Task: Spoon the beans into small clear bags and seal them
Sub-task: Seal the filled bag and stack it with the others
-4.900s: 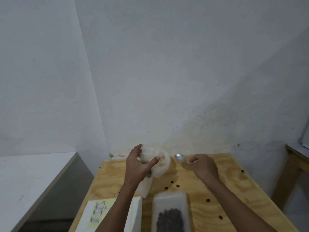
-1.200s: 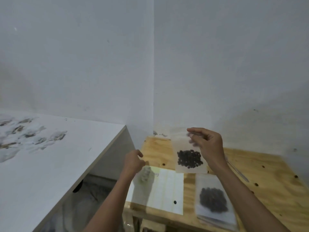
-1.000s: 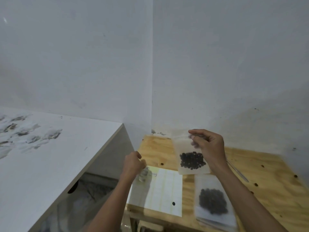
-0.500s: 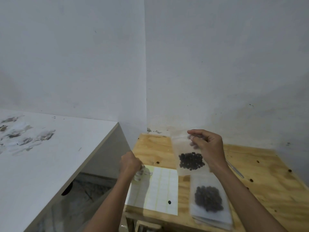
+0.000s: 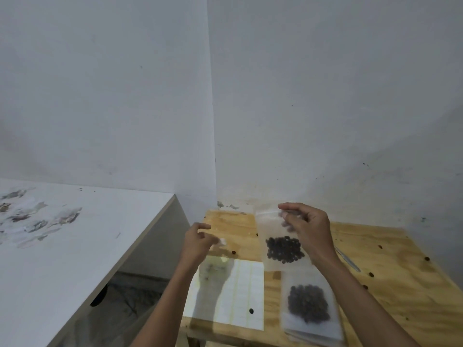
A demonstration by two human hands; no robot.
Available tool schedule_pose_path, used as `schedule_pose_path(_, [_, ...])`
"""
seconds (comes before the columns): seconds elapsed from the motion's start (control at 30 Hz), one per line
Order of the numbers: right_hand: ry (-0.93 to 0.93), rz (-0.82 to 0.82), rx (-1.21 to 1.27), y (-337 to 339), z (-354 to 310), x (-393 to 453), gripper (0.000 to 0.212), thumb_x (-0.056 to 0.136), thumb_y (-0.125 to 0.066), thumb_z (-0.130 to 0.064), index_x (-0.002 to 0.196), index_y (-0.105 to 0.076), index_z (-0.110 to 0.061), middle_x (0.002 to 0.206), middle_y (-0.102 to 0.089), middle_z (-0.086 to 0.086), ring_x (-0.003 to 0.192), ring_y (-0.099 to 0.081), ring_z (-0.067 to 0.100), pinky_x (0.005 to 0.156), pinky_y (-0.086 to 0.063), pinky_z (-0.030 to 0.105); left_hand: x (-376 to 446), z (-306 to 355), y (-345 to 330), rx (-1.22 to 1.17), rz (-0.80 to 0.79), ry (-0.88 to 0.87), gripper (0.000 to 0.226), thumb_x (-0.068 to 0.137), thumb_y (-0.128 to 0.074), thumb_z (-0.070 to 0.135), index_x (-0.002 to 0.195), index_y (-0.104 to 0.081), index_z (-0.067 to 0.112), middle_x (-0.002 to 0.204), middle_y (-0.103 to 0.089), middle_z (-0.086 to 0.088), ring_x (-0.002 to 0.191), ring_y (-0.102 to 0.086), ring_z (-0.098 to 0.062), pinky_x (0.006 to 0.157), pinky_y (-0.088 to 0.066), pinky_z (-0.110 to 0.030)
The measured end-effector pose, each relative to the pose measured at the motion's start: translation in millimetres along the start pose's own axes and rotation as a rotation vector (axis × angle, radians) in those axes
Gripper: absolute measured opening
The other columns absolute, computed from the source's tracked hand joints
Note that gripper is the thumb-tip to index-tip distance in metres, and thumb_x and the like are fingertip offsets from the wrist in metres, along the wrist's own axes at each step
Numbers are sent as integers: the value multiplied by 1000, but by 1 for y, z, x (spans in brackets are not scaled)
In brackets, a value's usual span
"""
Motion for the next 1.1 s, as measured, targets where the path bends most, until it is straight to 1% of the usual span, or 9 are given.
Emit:
schedule_pose_path(0.13, [2,-21,2,-6,-3,-2,18,93,-71,-6,97,-80,-20,84,-78,-3,72,-73,19,66,-62,28,-40,78,-23,-279,-111,-197,38,83,-77,-3,114,-60,10,79,-72,-15,73,-71,-11,66,-52,-18])
schedule_pose_path(0.23, [0,-35,52,-10,-11,-6,12,95,-71,-17,102,-80,-19,94,-79,-1,73,-75,18,68,-62,32,-67,116,-39,-389,-75,-309,38,83,-78,-2,113,-58,10,79,-73,-18,78,-71,-21,79,-57,-27])
schedule_pose_path(0.37, [-14,-72,128,-7,-22,-7,21,86,-80,-19,107,-80,-17,102,-78,0,84,-76,18,71,-63,31,-94,126,-53,-431,69,-331,38,80,-79,3,107,-57,19,79,-73,-11,81,-69,-26,78,-54,-28])
schedule_pose_path(0.57, [35,-103,48,1,-27,-10,34,80,-84,-7,107,-80,-27,110,-76,-9,105,-70,17,85,-63,36,-114,129,-62,-423,167,-351,38,80,-79,8,105,-57,27,78,-72,2,81,-66,-15,79,-52,-36])
schedule_pose_path(0.67, [45,-93,57,6,-33,-12,36,81,-82,0,109,-80,-22,114,-73,-5,106,-69,18,79,-63,30,-120,139,-63,-300,182,-475,37,80,-80,13,102,-60,35,83,-69,8,88,-63,-15,77,-49,-29])
schedule_pose_path(0.77, [39,-109,107,9,-42,-13,34,82,-79,3,108,-80,-19,114,-73,-1,100,-70,18,72,-61,25,-123,147,-61,-219,215,-563,31,80,-84,18,99,-69,39,105,-58,12,107,-56,-11,84,-47,-24])
schedule_pose_path(0.87, [34,-140,142,12,-49,-13,34,83,-77,4,106,-80,-20,107,-75,3,95,-71,18,70,-60,25,-118,152,-65,-301,72,-545,22,84,-83,17,97,-76,33,114,-65,7,114,-60,-10,88,-47,-17])
schedule_pose_path(0.97, [50,-143,136,15,-56,-12,31,85,-75,4,103,-81,-20,97,-78,0,90,-73,15,69,-59,21,-115,159,-79,-422,-143,-495,16,88,-75,2,95,-80,15,93,-79,-5,90,-74,-24,85,-57,-33])
schedule_pose_path(1.1, [98,-144,115,15,-60,-16,24,84,-80,-5,104,-81,-19,98,-80,-3,91,-75,9,72,-60,23,-114,161,-81,-481,-139,-457,18,88,-74,1,100,-81,12,93,-80,-4,82,-73,-22,79,-59,-29])
Point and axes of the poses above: each hand's wrist, its own x-axis towards the middle knuckle, its own y-axis out of the back of the hand, z = x × y, the point moved 9 cm from there along x, towards the middle knuckle
